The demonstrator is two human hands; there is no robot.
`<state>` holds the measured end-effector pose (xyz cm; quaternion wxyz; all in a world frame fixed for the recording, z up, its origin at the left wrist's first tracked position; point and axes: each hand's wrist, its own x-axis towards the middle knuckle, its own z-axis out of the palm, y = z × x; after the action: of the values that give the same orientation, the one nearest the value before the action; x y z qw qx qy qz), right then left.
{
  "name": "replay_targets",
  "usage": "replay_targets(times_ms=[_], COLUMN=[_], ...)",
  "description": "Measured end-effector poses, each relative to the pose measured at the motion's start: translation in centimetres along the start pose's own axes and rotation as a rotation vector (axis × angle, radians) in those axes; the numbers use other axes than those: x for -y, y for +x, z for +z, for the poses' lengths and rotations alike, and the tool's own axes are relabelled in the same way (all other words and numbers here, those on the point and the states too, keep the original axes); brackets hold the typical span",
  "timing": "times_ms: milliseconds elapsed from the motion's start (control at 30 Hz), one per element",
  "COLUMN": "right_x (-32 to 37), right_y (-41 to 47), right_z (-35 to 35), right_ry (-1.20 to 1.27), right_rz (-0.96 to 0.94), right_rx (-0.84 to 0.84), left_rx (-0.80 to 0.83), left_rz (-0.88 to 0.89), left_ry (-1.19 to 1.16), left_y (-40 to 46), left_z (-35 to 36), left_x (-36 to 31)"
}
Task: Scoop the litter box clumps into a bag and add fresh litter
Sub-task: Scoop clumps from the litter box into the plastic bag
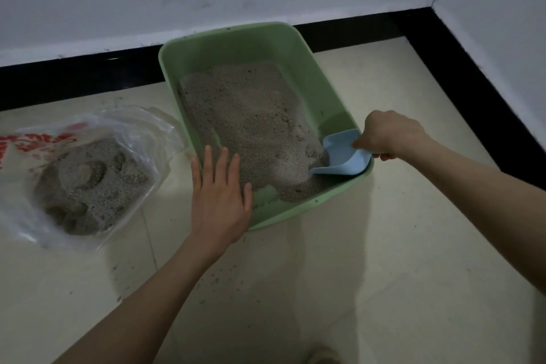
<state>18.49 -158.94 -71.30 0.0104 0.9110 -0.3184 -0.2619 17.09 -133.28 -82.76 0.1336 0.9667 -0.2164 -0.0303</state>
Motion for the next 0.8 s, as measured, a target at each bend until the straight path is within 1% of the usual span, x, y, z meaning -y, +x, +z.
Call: replay_targets(times_ms=[33, 100, 267, 467, 567, 700, 800], right_x=[0.1, 0.2, -0.3, -0.6, -0.7, -0.4, 0.2], right_y=[-0.2, -0.2, 1.0, 1.2, 1.2, 1.4, 1.8], right_z=[0.0, -0.1, 0.5, 2.5, 3.3, 4.2, 4.9], right_ry=[-0.038, -0.037, 0.121, 0.179, 0.271, 0.499, 0.639], right_rz=[-0.014, -0.015, 0.028, 0.047, 0.091, 0.145, 0.164], right_rx=[-0.041, -0.063, -0.045, -0.109, -0.066, 0.038, 0.064], left_rx=[-0.001, 0.0, -0.009, -0.019, -0.035, -0.082, -0.116], left_rz=[0.0, 0.001, -0.003, -0.006, -0.002, 0.001, -0.079], left_ry=[-0.002, -0.002, 0.001, 0.006, 0.002, -0.004, -0.027], left_y=[0.0, 0.0, 0.0, 0.1, 0.1, 0.5, 2.7], left_z=[0.0, 0.0, 0.1, 0.2, 0.2, 0.2, -0.1], left_x=[0.0, 0.1, 0.0, 0.1, 0.0, 0.4, 1.6])
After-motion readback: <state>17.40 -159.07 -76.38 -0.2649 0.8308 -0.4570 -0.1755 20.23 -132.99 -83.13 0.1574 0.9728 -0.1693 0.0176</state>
